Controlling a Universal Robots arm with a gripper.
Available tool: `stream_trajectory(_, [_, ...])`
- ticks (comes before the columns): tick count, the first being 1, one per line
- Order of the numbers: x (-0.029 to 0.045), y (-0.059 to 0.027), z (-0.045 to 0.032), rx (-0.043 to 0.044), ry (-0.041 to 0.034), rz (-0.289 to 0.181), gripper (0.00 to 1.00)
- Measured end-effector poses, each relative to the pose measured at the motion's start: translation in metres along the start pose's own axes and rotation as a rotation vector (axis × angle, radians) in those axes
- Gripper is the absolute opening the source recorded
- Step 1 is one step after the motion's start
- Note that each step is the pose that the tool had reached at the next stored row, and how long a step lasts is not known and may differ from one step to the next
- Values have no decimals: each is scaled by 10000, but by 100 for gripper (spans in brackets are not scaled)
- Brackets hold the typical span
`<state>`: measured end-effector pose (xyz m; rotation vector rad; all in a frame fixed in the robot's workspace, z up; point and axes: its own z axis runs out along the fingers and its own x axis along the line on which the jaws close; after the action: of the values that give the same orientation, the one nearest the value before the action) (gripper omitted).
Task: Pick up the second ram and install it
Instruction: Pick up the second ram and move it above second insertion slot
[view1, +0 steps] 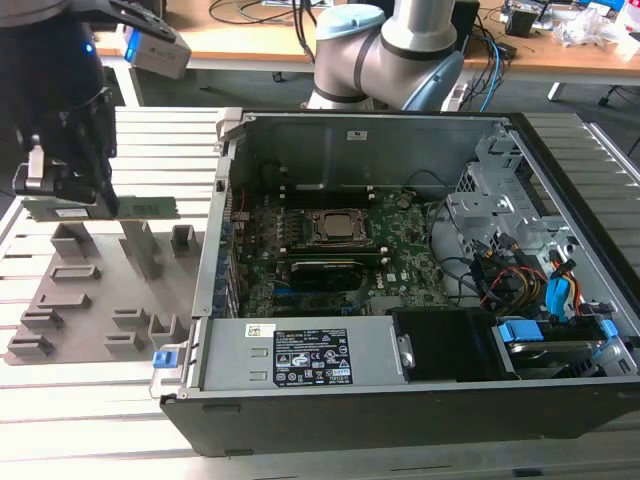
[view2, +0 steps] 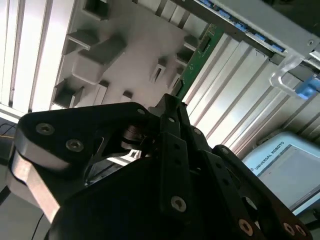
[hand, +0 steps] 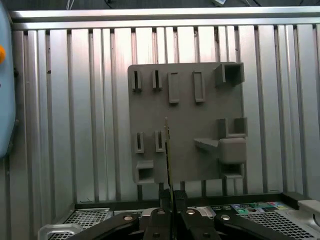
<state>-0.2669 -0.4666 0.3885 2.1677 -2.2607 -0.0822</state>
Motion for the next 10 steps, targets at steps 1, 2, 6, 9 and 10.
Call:
stream_trajectory(1, [-4, -74, -3, 0, 0, 1, 14])
stream_trajectory(2, [-8, -134, -6, -2, 0, -1, 14])
stream_trajectory(6, [-24, -355, -15, -3, 1, -1, 14])
stream_trajectory(9, [-36, -514, -21, -3, 0, 1, 14])
stream_trajectory(10, [-38, -566, -24, -5, 0, -1, 14])
